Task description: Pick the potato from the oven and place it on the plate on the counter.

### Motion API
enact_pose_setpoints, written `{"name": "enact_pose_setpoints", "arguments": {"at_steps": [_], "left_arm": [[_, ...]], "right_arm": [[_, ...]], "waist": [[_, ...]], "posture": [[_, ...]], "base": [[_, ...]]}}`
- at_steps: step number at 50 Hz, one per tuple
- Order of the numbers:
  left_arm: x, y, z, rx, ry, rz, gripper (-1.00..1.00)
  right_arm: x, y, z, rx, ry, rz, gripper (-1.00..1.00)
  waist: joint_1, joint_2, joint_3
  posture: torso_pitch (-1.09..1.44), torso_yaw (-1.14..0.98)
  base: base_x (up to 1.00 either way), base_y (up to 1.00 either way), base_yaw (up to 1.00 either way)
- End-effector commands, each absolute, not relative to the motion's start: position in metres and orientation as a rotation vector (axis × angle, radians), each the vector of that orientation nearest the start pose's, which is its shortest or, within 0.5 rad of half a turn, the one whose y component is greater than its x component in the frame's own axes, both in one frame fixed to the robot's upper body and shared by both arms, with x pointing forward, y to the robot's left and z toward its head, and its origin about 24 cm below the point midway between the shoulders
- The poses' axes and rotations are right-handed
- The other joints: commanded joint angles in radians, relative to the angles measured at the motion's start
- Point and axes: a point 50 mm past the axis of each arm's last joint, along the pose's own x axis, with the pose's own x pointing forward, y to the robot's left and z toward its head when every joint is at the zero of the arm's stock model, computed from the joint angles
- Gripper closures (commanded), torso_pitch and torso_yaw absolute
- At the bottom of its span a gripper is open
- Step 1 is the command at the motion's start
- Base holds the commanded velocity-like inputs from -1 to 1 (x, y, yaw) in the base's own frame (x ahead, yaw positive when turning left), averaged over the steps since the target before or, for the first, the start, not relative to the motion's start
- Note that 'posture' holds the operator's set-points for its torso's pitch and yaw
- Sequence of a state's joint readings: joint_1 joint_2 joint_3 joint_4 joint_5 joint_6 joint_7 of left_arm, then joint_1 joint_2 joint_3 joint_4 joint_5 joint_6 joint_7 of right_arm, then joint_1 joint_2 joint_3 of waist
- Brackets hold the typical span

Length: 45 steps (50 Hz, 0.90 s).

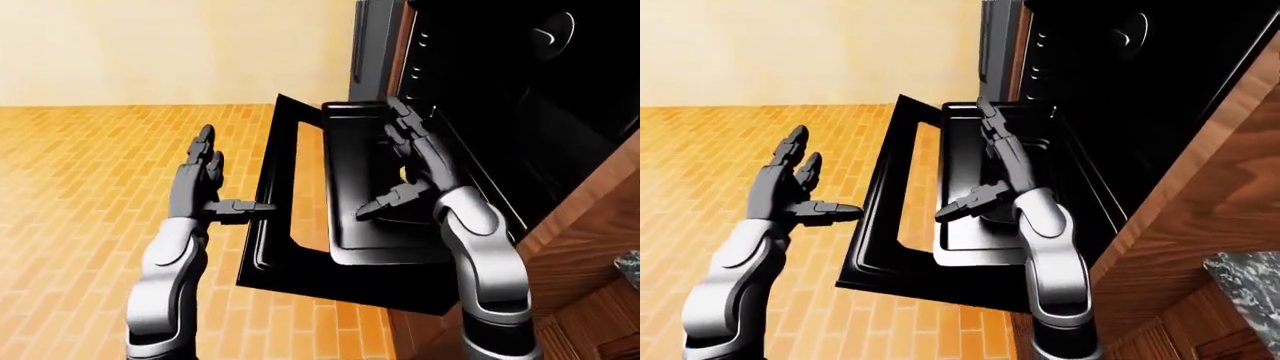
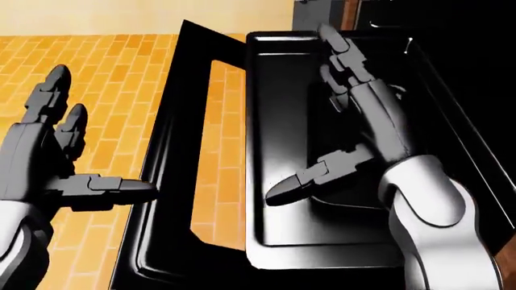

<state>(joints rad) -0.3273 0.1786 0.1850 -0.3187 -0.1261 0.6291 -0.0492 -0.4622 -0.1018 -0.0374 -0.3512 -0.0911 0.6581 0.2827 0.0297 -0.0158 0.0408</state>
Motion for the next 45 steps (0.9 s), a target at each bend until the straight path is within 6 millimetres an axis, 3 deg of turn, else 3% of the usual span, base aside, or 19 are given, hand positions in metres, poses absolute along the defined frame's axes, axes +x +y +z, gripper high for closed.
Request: {"name": "enact_pose_setpoints", "arguments": {"at_steps": [1,2,3,7,12,14,17,19,22,24,26,27,28,29,38,41,43,44,45], "left_arm": [[0.291,0.187,0.168,0.031,-0.101,-0.002,-1.0],[0.291,0.186,0.17,0.032,-0.104,-0.004,-1.0],[0.29,0.185,0.173,0.033,-0.108,-0.006,-1.0],[0.289,0.184,0.178,0.036,-0.116,-0.01,-1.0],[0.289,0.182,0.18,0.045,-0.122,-0.02,-1.0],[0.29,0.181,0.18,0.047,-0.124,-0.022,-1.0],[0.29,0.181,0.18,0.049,-0.124,-0.023,-1.0],[0.29,0.181,0.181,0.05,-0.128,-0.022,-1.0],[0.29,0.182,0.181,0.05,-0.128,-0.02,-1.0],[0.289,0.182,0.183,0.052,-0.131,-0.02,-1.0],[0.29,0.182,0.181,0.05,-0.13,-0.02,-1.0],[0.29,0.182,0.181,0.049,-0.13,-0.02,-1.0],[0.291,0.182,0.18,0.05,-0.13,-0.021,-1.0],[0.291,0.182,0.18,0.049,-0.13,-0.02,-1.0],[0.29,0.183,0.184,0.048,-0.133,-0.02,-1.0],[0.29,0.183,0.184,0.048,-0.133,-0.02,-1.0],[0.29,0.183,0.184,0.048,-0.133,-0.02,-1.0],[0.29,0.183,0.184,0.048,-0.133,-0.02,-1.0],[0.29,0.183,0.184,0.049,-0.134,-0.02,-1.0]], "right_arm": [[0.3,-0.134,0.194,-0.204,-0.184,0.256,-1.0],[0.299,-0.134,0.194,-0.204,-0.185,0.253,-1.0],[0.299,-0.135,0.194,-0.199,-0.184,0.251,-1.0],[0.296,-0.136,0.199,-0.168,-0.198,0.251,-1.0],[0.298,-0.142,0.198,-0.171,-0.189,0.223,-1.0],[0.299,-0.145,0.197,-0.173,-0.179,0.206,-1.0],[0.3,-0.147,0.199,-0.172,-0.181,0.194,-1.0],[0.3,-0.148,0.199,-0.182,-0.182,0.188,-1.0],[0.301,-0.148,0.199,-0.19,-0.179,0.175,-1.0],[0.301,-0.148,0.2,-0.19,-0.182,0.174,-1.0],[0.3,-0.148,0.2,-0.192,-0.185,0.173,-1.0],[0.301,-0.148,0.2,-0.194,-0.185,0.172,-1.0],[0.301,-0.147,0.2,-0.197,-0.185,0.173,-1.0],[0.301,-0.146,0.2,-0.199,-0.185,0.174,-1.0],[0.303,-0.146,0.203,-0.205,-0.185,0.168,-1.0],[0.303,-0.146,0.204,-0.205,-0.189,0.167,-1.0],[0.303,-0.147,0.204,-0.196,-0.191,0.164,-1.0],[0.302,-0.146,0.205,-0.184,-0.195,0.17,-1.0],[0.302,-0.146,0.206,-0.168,-0.2,0.178,-1.0]], "waist": [[-0.004,-0.017,-0.028],[0.007,-0.019,-0.043],[-0.005,0.001,-0.028],[-0.024,0.006,-0.037],[-0.034,0.044,-0.025],[-0.033,0.036,-0.05],[-0.032,0.056,-0.037],[-0.033,0.066,-0.05],[-0.025,0.045,-0.053],[-0.016,0.026,-0.023],[-0.01,-0.019,-0.031],[-0.011,-0.06,-0.042],[-0.021,-0.023,-0.03],[-0.014,-0.041,-0.024],[-0.03,0.016,-0.013],[-0.039,0.06,-0.019],[-0.044,0.115,-0.037],[-0.039,0.09,-0.031],[-0.033,0.093,-0.025]], "posture": [[0.0,0.0],[0.0,0.0],[0.0,0.0],[0.0,0.0],[0.0,0.0],[0.0,0.0],[0.0,0.0],[0.0,0.0],[0.0,0.0],[0.0,0.0],[0.0,0.0],[0.0,0.0],[0.0,0.0],[0.0,0.0],[0.0,0.0],[0.0,0.0],[0.0,0.0],[0.0,0.0],[0.0,0.0]], "base": [[0.0,0.0,0.0],[0.0,0.0,0.0],[0.0,0.0,0.0],[0.0,0.0,0.0],[0.0,0.0,0.0],[0.0,-0.05,0.0],[0.05,-0.17,0.0],[0.04,-0.16,0.0],[0.1,-0.18,0.0],[0.23,-0.19,0.0],[0.24,-0.18,0.0],[0.23,-0.16,0.0],[0.23,-0.12,0.0],[0.23,-0.12,0.0],[0.21,-0.01,0.0],[0.2,0.0,0.0],[0.21,0.0,0.0],[0.17,-0.04,0.0],[0.12,-0.12,0.0]]}}
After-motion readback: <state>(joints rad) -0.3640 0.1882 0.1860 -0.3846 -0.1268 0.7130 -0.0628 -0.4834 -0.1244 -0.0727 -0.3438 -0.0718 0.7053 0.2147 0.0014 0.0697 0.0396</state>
